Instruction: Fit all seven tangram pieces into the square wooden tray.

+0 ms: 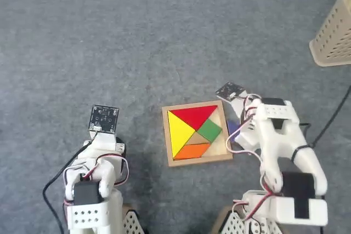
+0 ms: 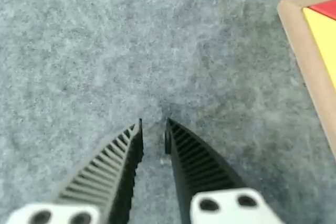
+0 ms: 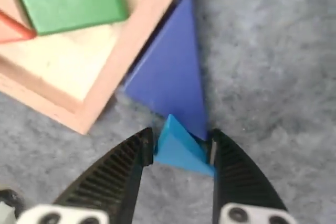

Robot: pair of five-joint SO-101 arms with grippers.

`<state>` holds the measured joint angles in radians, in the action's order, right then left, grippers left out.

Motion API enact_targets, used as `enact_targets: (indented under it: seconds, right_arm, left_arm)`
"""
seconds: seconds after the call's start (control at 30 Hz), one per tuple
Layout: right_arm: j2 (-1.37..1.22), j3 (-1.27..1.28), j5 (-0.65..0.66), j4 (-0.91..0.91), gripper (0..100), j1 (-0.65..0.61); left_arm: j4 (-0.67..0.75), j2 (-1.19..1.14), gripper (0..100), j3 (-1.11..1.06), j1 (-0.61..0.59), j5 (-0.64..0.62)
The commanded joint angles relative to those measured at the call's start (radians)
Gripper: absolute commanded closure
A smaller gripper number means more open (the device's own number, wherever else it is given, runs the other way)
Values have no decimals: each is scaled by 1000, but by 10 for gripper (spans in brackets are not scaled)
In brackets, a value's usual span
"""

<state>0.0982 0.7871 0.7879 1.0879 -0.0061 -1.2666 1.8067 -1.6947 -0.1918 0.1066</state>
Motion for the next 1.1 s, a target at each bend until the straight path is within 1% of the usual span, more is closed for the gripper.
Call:
enact_targets:
  seconds: [0.0, 0.23, 0.4, 0.5, 0.57, 0.67, 1.07]
  right_arm:
    - [-10, -60, 28, 21, 821, 38]
    - [-12, -58, 130, 27, 827, 39]
    - [-8, -63, 126, 18, 998, 39]
    - [-2, -78, 52, 8, 974, 39]
    - [-2, -98, -3, -16, 994, 38]
    - [-2, -140, -69, -30, 992, 38]
    - [-1, -311, -221, -27, 992, 38]
  left_arm:
    - [0, 21, 929, 10, 3, -8]
    - [0, 21, 929, 10, 3, -8]
    - [0, 21, 929, 10, 3, -8]
    - [0, 21, 929, 10, 3, -8]
    - [0, 21, 929, 10, 3, -8]
    - [0, 21, 929, 10, 3, -8]
    - [0, 21, 929, 10, 3, -8]
